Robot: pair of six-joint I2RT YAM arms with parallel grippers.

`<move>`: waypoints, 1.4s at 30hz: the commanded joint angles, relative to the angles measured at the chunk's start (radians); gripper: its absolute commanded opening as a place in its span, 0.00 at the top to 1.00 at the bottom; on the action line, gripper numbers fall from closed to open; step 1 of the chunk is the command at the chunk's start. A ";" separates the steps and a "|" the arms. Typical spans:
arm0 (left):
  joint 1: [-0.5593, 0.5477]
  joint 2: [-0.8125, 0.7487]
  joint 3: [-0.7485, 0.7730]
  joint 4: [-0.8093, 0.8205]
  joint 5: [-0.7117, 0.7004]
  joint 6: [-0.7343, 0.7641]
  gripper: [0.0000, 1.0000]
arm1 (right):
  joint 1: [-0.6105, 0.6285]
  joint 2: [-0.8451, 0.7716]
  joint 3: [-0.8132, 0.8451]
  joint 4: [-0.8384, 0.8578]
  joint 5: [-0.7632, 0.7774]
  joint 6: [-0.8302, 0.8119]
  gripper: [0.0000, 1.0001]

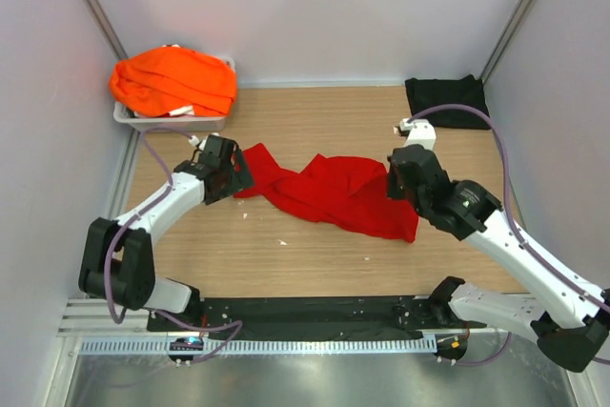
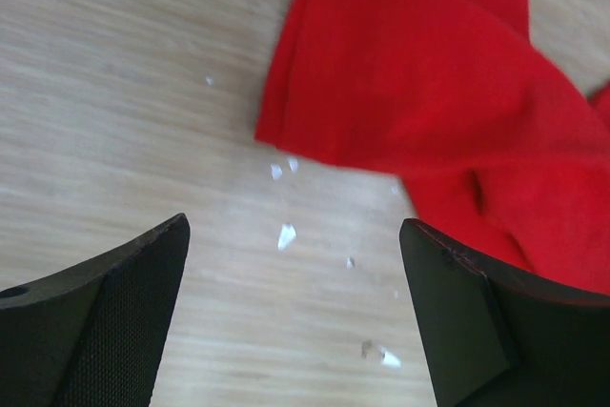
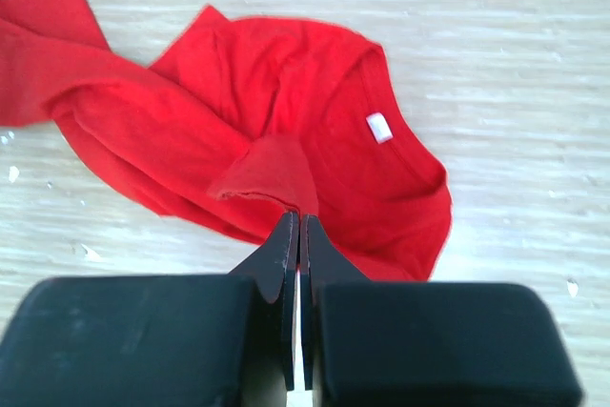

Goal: Fold and stack the t-shirts
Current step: Flatten the tshirt out

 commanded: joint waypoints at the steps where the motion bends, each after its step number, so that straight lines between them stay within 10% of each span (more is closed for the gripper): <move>1: 0.080 0.088 0.045 0.192 0.058 -0.022 0.09 | -0.005 -0.069 -0.037 -0.067 0.006 0.040 0.99; 16: 0.147 0.511 0.335 0.248 0.029 0.039 0.36 | -0.005 -0.117 -0.077 -0.090 -0.013 0.042 0.99; 23: 0.149 0.472 0.291 0.246 0.007 0.027 0.83 | -0.003 -0.100 -0.069 -0.089 0.009 0.034 0.99; 26: 0.147 0.410 0.278 0.203 -0.016 0.029 0.87 | -0.002 -0.092 -0.074 -0.084 0.013 0.036 0.99; 39: 0.101 0.009 0.283 -0.041 -0.079 0.062 0.89 | -0.003 -0.109 -0.045 -0.118 0.039 0.041 0.99; 42: 0.098 -0.084 0.239 -0.077 -0.068 0.059 0.57 | -0.003 -0.123 -0.043 -0.138 0.064 0.047 0.99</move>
